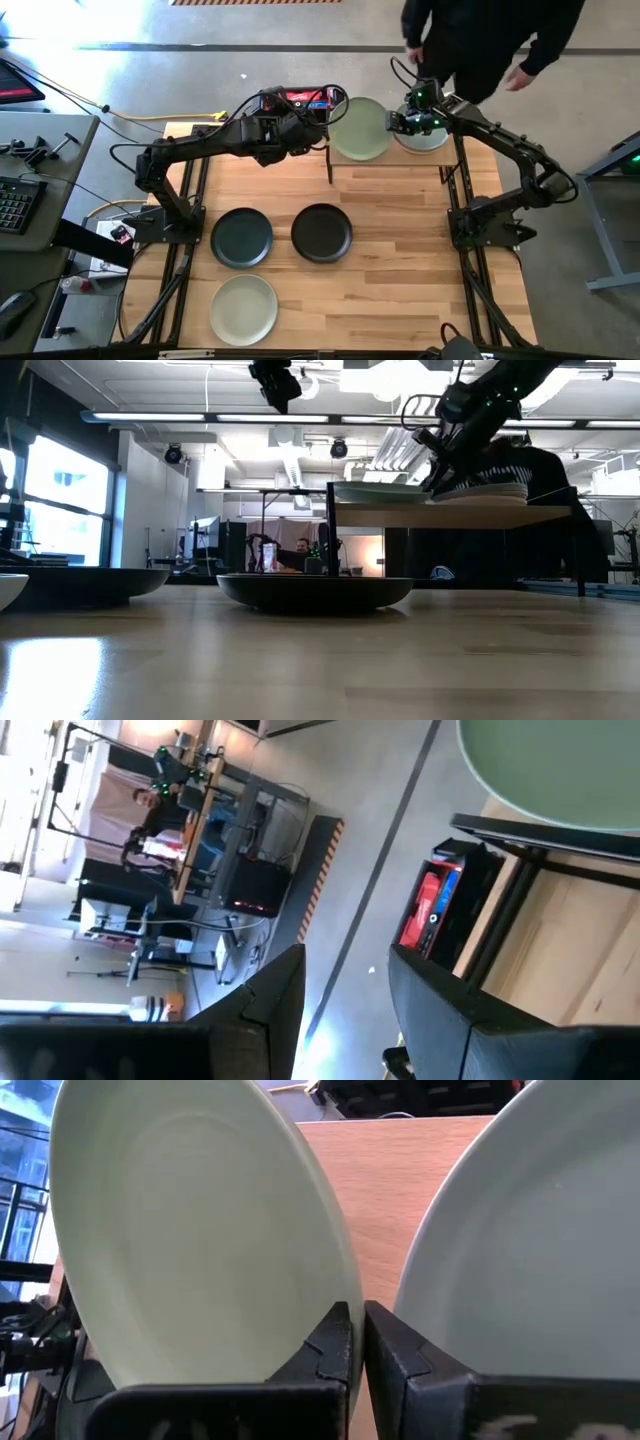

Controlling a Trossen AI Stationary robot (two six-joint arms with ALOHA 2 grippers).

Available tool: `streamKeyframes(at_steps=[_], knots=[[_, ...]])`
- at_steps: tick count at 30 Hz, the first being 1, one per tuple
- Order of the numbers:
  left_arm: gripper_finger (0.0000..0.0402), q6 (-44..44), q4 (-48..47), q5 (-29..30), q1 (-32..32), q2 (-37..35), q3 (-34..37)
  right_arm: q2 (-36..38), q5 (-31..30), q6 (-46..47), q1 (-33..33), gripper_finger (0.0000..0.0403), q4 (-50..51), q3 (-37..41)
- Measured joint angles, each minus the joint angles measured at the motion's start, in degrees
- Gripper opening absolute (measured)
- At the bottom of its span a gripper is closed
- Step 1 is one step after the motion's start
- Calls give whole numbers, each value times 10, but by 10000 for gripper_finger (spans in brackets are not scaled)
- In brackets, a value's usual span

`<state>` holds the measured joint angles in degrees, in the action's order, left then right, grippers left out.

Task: Place and stack plates onto a shelf
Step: Put the light green plate on the shelf

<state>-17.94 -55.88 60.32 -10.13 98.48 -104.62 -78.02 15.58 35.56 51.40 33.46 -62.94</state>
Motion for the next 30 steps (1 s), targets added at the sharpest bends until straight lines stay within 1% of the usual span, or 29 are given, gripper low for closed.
streamKeyframes(at_steps=[11, 20, 24, 30], knots=[[135, 18, -11, -3, 0, 0, 0, 11, 1, 3, -7, 0, -3, 0], [135, 35, -72, -2, -1, 0, 0, 15, -26, 17, -16, 0, 6, 0], [135, 44, -81, -2, -5, 0, 0, 15, -33, 14, -17, 0, 7, 0], [135, 44, -80, -2, -7, 0, 0, 16, -46, -2, 2, 0, 35, -1]])
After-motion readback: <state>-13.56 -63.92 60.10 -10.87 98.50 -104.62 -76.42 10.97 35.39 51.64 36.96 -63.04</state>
